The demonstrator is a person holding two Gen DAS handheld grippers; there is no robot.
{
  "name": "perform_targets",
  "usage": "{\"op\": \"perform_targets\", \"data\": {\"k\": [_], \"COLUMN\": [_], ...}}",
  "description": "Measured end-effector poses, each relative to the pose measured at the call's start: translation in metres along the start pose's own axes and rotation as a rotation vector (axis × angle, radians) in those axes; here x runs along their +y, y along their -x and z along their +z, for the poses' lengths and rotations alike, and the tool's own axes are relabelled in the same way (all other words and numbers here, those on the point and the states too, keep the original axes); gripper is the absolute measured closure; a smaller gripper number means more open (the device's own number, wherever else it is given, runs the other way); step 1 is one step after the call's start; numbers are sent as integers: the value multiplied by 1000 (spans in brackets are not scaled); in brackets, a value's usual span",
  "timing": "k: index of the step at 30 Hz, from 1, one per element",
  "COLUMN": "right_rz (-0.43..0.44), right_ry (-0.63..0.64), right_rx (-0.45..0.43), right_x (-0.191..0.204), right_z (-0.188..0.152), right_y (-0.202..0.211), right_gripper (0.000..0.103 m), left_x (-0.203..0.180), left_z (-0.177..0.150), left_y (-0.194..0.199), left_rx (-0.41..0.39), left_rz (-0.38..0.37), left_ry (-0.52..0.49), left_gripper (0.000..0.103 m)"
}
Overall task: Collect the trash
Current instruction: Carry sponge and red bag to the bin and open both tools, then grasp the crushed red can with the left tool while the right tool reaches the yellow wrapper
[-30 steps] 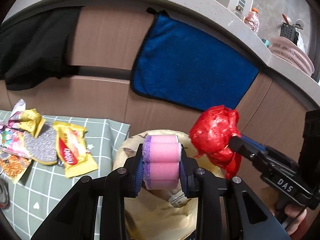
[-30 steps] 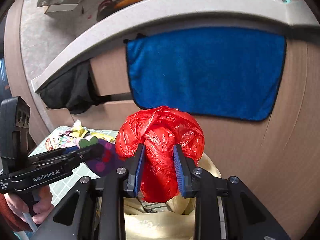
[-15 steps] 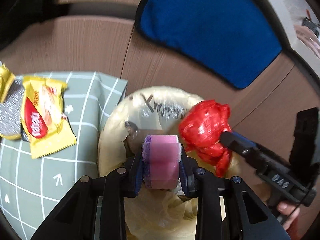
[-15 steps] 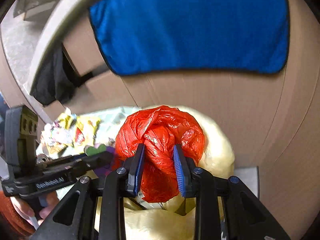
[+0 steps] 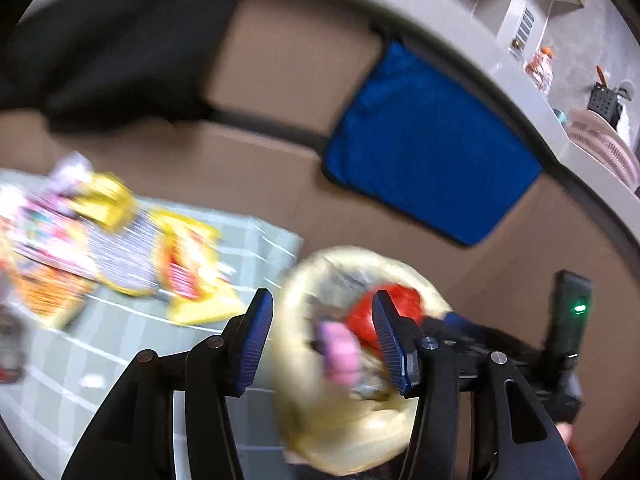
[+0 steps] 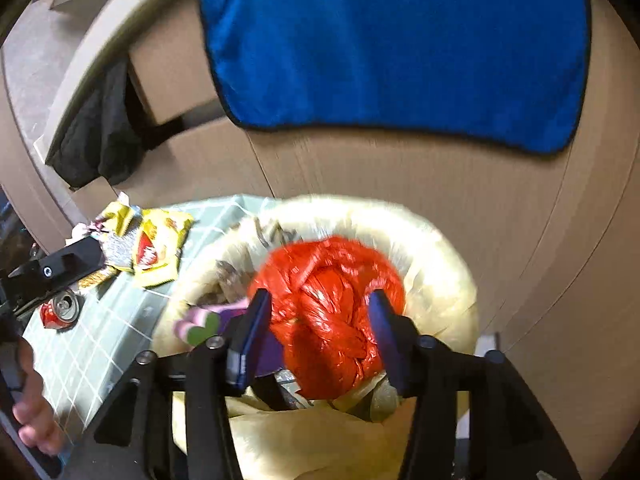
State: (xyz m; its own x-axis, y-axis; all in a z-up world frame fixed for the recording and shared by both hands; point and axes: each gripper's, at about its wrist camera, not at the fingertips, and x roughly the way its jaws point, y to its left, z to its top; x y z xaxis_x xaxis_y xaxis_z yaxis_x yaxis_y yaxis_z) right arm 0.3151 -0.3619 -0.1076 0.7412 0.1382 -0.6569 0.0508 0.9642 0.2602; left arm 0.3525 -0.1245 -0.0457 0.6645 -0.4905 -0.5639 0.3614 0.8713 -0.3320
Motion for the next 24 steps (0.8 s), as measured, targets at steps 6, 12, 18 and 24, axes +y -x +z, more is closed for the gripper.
{"op": "perform_targets", "data": {"k": [6, 12, 18, 24], "right_rz": [42, 98, 199, 246], "right_ry": [36, 155, 215, 261], "right_rx": [-97, -206, -244, -246], "right_x": [34, 107, 169, 220], "right_z": [12, 22, 34, 41], "right_y": [51, 92, 104, 108], "right_gripper": [51, 52, 52, 52], "left_x": [16, 63, 121, 158], "left_z": [3, 6, 4, -8], "left_y": [83, 161, 231, 270], "left_rx": [-154, -215, -291, -310], "left_rz": [106, 183, 321, 454], "left_ry": [-22, 67, 135, 135], "left_gripper": [51, 51, 51, 51]}}
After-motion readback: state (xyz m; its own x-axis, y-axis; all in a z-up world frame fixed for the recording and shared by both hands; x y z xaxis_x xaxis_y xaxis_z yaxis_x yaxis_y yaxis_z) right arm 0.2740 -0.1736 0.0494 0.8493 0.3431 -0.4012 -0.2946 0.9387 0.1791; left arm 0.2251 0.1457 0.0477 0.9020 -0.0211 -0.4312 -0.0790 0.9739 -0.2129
